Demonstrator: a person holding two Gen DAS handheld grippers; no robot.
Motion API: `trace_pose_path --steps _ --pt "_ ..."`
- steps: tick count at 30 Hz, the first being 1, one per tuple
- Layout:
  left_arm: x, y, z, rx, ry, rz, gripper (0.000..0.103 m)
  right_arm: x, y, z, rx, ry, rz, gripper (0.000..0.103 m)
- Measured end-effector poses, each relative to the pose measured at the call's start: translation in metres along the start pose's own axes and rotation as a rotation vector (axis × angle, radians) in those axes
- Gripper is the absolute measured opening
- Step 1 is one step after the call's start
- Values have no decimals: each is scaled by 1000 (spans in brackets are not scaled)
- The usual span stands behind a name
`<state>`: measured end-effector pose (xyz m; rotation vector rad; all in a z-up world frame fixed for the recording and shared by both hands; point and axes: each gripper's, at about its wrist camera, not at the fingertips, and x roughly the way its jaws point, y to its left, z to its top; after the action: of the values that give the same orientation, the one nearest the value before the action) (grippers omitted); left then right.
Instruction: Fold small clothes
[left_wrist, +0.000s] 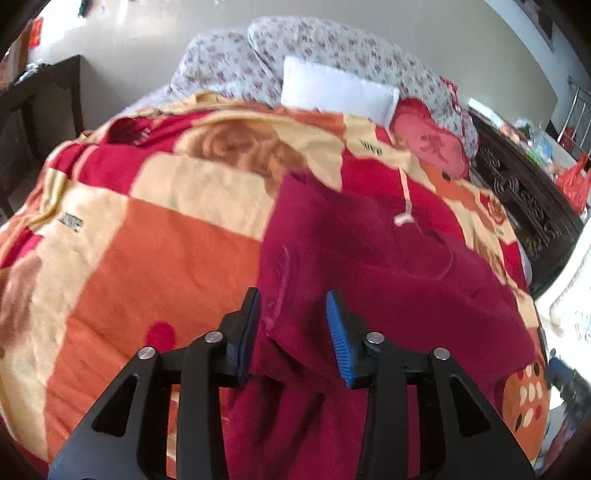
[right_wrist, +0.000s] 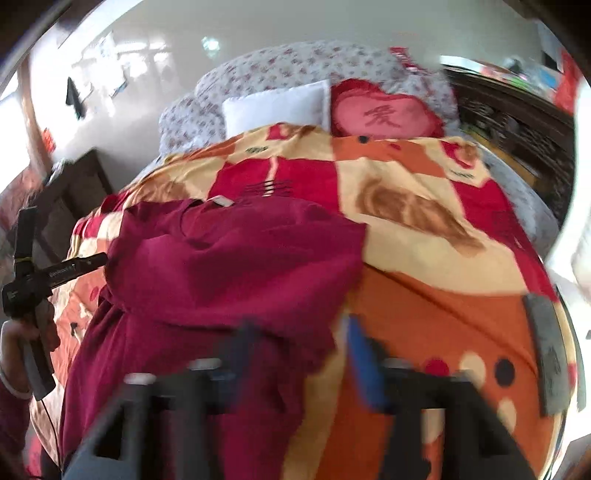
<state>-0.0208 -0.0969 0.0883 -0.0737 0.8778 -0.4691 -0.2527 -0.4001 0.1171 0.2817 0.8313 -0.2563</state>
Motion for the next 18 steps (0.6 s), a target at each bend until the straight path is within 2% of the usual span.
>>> trace_pose_path --steps 1,2,4,10,12,14,16,17,18 --pt "-1 2 2 -11 -7 -8 50 2 -3 -4 2 18 -7 72" --pt "-1 2 3 -23 -11 -17 53 9 -4 -9 -12 50 -25 72" --pt "1 -1 3 -27 -3 -21 53 23 0 -11 -43 70 -71 72" --pt "12 -27 -7 38 43 -27 53 48 7 11 17 2 -121 72" --pt "17 -32 -9 58 50 -26 53 40 -7 13 102 -40 -125 72" --pt "25 -35 -13 68 64 -18 53 36 -31 6 224 -38 -145 72" --pt "40 -36 -17 73 108 -6 53 40 -53 -4 315 11 -197 72" --pt "46 -35 -20 66 127 -5 53 45 -67 -13 370 52 -188 72" --pt "51 -34 -23 59 142 -6 53 48 -77 -20 417 79 -133 71"
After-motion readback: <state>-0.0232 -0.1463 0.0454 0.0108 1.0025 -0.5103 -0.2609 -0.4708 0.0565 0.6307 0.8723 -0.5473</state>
